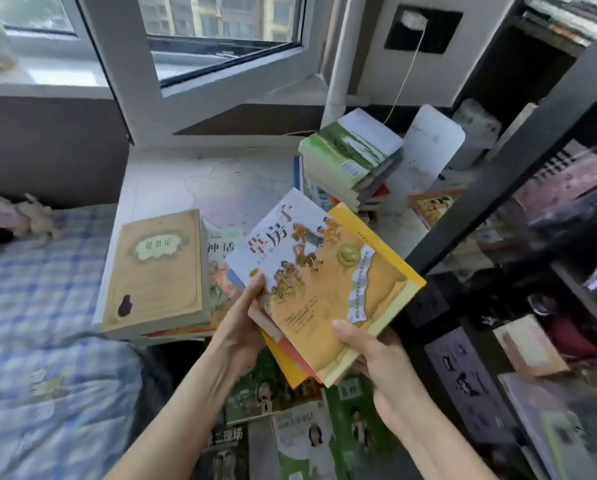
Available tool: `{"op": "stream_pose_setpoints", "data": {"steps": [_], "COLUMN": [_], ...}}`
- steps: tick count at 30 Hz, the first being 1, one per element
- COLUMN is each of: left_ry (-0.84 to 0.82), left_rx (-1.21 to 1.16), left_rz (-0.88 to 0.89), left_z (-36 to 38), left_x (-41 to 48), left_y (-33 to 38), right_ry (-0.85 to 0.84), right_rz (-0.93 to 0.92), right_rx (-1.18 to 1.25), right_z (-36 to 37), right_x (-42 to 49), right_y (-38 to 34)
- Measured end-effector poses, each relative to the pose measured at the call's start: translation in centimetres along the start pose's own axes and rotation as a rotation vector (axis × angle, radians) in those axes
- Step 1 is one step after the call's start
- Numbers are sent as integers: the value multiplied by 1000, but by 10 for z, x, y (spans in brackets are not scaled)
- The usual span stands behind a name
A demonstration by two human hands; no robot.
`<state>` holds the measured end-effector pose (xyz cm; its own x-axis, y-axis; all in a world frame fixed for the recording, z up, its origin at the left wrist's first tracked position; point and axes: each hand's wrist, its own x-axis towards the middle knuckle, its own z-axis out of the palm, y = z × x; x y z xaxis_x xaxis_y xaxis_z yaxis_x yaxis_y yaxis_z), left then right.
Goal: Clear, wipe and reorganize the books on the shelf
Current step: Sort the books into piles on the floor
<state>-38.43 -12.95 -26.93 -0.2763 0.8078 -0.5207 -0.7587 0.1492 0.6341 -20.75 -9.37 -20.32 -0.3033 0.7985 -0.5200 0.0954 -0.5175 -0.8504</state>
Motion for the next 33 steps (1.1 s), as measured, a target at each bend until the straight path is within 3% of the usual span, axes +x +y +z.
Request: {"op": "stream_pose_setpoints", "data": {"steps": [7, 13, 19, 25, 33], "left_ry": [20, 144, 309, 522, 421], "left_rx": [-59, 47, 14, 42, 178], "left_rz": [-13, 36, -47, -130, -173], "left_z": [-13, -23, -63, -139, -286], "left_x": [-76, -124, -158, -169, -130], "left_y": [-79, -173, -296, -396, -514], "right_ry": [6, 8, -39, -66, -36], "right_rz": [100, 263, 508, 775, 925], "right_rx": [28, 99, 92, 132, 275], "right_z": [-45, -106, -176, -198, -191], "right_x": [-86, -124, -136, -129, -80], "right_y": [73, 150, 252, 368, 560]}}
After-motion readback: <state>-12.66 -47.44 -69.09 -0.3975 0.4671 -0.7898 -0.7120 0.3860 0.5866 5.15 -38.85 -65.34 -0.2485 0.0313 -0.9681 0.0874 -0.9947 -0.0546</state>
